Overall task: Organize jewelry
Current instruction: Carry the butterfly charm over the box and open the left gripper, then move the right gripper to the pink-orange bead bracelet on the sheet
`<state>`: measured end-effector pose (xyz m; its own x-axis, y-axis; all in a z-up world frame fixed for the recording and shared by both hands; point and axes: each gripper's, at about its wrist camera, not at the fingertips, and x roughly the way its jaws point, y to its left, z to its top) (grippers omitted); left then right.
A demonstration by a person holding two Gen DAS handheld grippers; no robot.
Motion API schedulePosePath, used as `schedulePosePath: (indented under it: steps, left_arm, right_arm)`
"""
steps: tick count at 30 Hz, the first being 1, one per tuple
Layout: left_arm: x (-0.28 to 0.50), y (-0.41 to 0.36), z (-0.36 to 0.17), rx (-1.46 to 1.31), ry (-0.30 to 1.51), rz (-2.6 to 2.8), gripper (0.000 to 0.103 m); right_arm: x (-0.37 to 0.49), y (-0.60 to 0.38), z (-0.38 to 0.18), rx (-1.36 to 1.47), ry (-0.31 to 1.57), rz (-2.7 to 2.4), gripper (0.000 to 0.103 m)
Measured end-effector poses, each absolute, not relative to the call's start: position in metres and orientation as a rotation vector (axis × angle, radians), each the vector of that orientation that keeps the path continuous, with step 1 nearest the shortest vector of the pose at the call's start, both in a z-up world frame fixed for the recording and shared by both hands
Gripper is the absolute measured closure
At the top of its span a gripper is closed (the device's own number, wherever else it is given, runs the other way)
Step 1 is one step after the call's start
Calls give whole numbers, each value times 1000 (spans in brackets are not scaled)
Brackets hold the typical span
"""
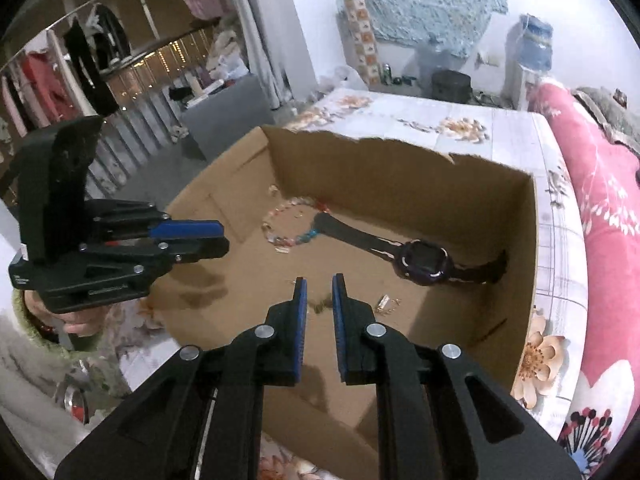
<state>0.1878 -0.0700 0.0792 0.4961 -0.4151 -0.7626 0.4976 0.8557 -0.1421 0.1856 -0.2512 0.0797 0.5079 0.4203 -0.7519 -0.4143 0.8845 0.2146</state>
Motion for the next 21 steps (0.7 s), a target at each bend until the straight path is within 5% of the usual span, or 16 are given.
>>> schedulePosePath:
  steps: [6, 15, 21]
  left_arm:
    - [186, -67, 75, 87, 898, -520, 74]
    - [137, -56, 110, 122, 755, -513, 38]
    - [79, -40, 128, 99, 687, -591, 16]
  right_arm:
    - [180, -261, 83, 39, 868, 497, 79]
    - [117, -284, 126, 109, 692, 503, 73]
    - [34, -297, 140, 109, 554, 512, 56]
